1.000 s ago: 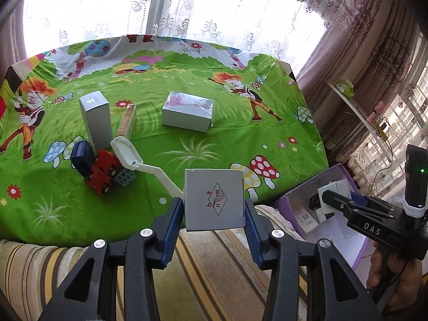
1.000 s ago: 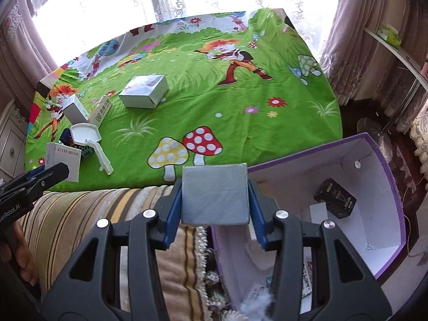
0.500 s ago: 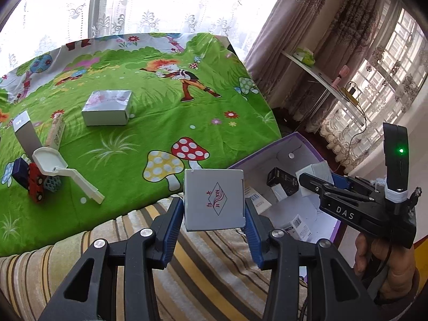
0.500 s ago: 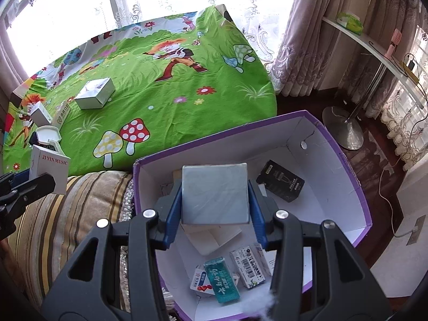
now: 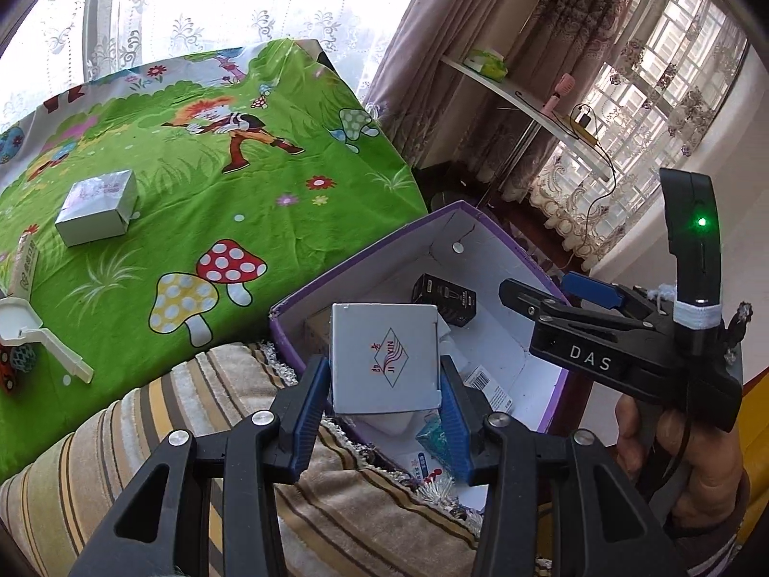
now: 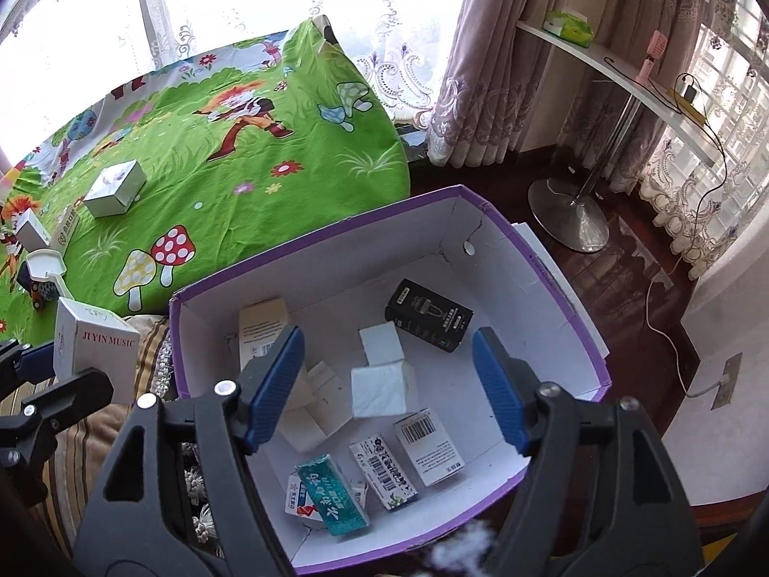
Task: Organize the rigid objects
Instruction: 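Lower the red-logo box and white cube into the purple box, open both tools, then move both open tools back over the sheet, then grasp the blue cube with the left tool while the right tool grasps the white scoop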
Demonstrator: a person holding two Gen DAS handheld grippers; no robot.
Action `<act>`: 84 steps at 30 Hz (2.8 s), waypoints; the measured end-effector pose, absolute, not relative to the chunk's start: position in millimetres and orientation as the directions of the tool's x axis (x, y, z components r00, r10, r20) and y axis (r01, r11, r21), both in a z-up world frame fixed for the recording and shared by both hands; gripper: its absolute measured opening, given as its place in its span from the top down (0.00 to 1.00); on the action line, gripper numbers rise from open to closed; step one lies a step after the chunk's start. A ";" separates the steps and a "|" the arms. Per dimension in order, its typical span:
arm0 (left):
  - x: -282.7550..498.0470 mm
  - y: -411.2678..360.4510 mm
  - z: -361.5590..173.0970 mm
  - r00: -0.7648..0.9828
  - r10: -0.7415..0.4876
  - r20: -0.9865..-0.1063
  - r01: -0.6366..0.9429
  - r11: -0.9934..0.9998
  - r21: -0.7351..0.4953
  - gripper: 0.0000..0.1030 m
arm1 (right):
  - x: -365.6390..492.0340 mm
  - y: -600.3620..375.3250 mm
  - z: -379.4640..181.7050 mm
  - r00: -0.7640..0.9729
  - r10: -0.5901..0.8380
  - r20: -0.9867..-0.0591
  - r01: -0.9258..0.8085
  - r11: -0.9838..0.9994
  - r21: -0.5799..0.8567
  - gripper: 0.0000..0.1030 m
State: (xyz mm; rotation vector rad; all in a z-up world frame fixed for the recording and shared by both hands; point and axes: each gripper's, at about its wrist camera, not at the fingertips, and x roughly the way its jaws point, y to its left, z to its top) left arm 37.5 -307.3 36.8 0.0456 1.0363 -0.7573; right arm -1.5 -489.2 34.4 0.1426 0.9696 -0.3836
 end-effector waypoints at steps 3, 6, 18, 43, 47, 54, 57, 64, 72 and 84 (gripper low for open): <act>39.1 -311.6 34.6 0.264 -0.551 -0.792 0.584 0.744 -0.323 0.52 | -2.8 -496.5 41.0 0.467 -0.313 -0.827 0.447 0.891 -0.084 0.16; 41.0 -308.3 34.4 0.261 -0.562 -0.785 0.573 0.745 -0.343 0.43 | -5.2 -501.4 51.8 0.408 -0.352 -0.843 0.496 0.860 -0.120 0.16; 71.9 -205.4 40.0 0.416 -0.483 -0.770 0.324 0.871 -0.370 0.41 | -9.9 -425.1 163.3 0.587 -0.232 -0.776 0.316 0.948 -0.044 0.14; 135.2 -24.4 18.3 0.548 -0.179 -0.817 -0.088 0.959 -0.269 0.41 | 12.4 -310.0 249.0 0.758 0.112 -0.642 0.000 0.985 0.172 0.12; 139.2 -25.0 19.4 0.550 -0.184 -0.815 -0.076 0.960 -0.268 0.41 | 14.2 -305.7 250.2 0.764 0.110 -0.636 -0.003 0.986 0.168 0.12; 152.8 -19.4 11.7 0.525 -0.186 -0.830 -0.094 0.957 -0.274 0.41 | 36.1 -299.6 228.1 0.728 0.118 -0.676 -0.021 0.989 0.149 0.11; 162.0 -13.6 4.6 0.509 -0.182 -0.841 -0.106 0.957 -0.271 0.41 | 54.8 -297.1 200.9 0.674 0.128 -0.727 -0.069 0.991 0.110 0.08; 186.9 -6.3 -5.2 0.484 -0.196 -0.853 -0.105 0.954 -0.279 0.42 | 93.9 -286.3 122.8 0.517 0.113 -0.848 -0.205 0.979 0.006 0.08; 201.3 -5.7 -16.2 0.457 -0.199 -0.867 -0.093 0.959 -0.269 0.46 | 122.5 -253.8 51.7 0.361 0.158 -0.919 -0.346 0.938 0.026 0.08; 211.7 2.0 -34.4 0.422 -0.246 -0.873 -0.097 0.945 -0.313 0.64 | 154.4 -200.0 3.2 0.290 0.209 -0.934 -0.387 0.918 0.085 0.10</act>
